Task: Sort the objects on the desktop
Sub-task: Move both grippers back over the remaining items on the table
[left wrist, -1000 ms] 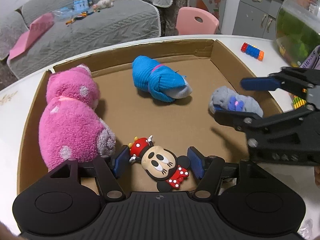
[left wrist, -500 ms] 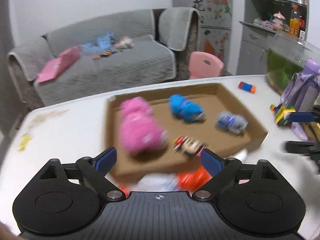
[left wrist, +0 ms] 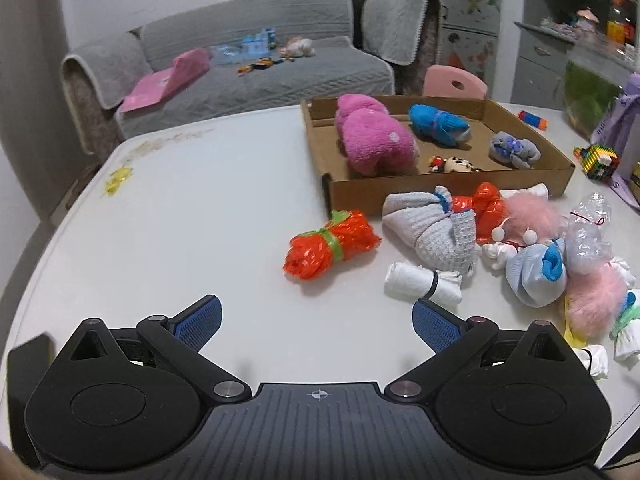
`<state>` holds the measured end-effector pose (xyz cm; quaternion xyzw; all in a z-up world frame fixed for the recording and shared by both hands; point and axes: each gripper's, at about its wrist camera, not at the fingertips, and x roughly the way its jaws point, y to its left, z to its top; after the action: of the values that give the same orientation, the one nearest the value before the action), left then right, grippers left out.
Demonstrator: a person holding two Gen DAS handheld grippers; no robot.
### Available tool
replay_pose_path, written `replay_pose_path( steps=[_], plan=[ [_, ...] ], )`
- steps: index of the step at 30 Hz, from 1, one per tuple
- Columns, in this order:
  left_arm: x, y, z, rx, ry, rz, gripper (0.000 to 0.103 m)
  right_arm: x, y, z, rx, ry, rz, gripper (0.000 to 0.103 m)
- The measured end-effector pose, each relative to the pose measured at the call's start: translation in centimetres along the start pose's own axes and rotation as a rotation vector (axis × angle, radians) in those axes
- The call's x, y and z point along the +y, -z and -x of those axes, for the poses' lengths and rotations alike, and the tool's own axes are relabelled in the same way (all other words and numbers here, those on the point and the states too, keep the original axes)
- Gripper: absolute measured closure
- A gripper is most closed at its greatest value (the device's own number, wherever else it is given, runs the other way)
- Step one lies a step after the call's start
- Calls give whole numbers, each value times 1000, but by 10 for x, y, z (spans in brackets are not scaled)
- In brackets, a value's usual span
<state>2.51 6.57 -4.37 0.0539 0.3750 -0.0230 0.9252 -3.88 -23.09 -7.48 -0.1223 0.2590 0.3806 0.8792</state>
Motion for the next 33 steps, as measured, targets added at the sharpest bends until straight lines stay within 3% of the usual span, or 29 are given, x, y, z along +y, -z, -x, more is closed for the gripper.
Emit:
replay_pose_path(
  steps=[16, 24, 33],
  plan=[
    [6, -23, -68, 74, -18, 70, 1, 2, 19, -25, 126, -53, 86, 19],
    [16, -31, -97, 115, -28, 112, 1, -3, 22, -25, 124, -59, 82, 19],
    [6, -31, -101, 84, -29, 124, 0, -6, 22, -26, 119, -72, 73, 19]
  ],
)
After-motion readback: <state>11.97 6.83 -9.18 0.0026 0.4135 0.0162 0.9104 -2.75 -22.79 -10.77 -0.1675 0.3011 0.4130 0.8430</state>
